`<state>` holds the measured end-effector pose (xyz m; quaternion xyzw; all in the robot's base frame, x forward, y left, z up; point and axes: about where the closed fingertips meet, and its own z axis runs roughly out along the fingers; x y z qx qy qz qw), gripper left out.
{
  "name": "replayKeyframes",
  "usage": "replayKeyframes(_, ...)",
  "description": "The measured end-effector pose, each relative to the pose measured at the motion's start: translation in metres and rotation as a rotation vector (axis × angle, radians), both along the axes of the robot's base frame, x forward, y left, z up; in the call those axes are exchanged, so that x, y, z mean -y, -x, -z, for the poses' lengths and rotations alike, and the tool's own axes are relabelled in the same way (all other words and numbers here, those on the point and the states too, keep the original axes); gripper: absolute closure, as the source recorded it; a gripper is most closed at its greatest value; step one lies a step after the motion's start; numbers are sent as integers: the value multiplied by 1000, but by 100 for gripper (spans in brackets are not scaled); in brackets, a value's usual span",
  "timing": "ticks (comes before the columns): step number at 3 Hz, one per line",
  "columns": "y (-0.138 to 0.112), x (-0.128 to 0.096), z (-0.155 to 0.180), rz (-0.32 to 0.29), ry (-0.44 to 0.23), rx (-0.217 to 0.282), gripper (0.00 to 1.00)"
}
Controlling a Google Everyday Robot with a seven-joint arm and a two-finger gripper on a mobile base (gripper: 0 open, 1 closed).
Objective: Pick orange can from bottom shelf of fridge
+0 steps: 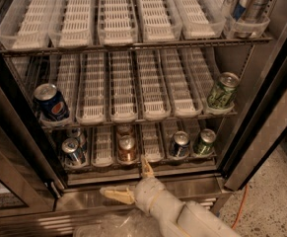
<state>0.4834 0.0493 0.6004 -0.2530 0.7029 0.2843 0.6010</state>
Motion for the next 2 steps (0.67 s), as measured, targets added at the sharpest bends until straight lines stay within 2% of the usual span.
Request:
replayKeyframes(1,-1,0,0,3,0,1,0)
replayKeyframes(2,-7,0,1,5,-4,-17,0)
